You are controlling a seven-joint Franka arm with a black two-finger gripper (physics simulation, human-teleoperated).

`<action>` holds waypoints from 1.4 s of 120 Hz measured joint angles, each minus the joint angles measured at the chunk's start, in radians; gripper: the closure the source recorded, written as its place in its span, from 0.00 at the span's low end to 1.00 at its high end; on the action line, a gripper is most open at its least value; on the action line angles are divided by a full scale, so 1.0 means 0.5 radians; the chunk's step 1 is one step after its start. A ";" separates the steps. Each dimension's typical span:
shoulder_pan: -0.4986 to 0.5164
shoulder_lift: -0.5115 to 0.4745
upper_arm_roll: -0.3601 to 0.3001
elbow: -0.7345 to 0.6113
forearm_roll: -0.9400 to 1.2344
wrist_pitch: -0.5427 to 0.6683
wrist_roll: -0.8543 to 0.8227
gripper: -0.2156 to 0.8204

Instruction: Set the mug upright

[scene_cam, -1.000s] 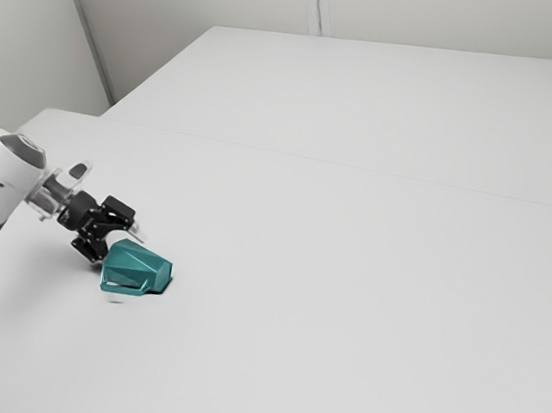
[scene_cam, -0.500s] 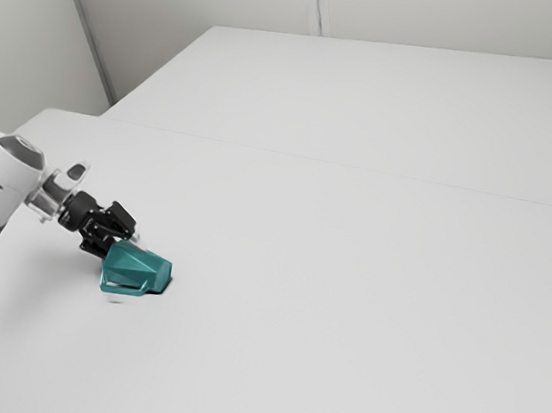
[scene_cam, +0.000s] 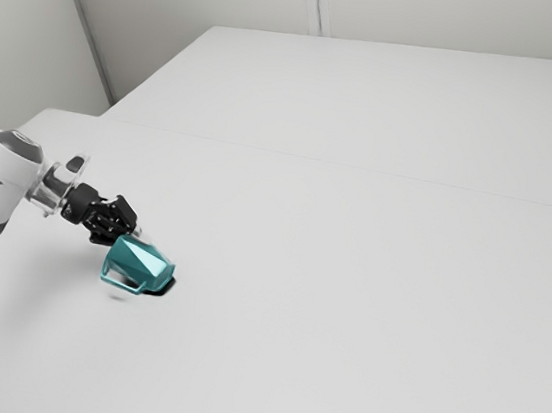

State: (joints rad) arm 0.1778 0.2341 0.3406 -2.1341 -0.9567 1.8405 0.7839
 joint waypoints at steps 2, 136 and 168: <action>0.000 -0.001 0.000 0.000 -0.004 -0.002 0.001 0.88; -0.405 -0.236 -0.086 0.004 1.327 1.176 -0.299 0.95; -0.404 -0.222 -0.079 -0.117 1.290 1.382 -0.356 0.95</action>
State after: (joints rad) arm -0.0242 0.1233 0.3008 -2.1927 -0.3119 2.5312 0.6061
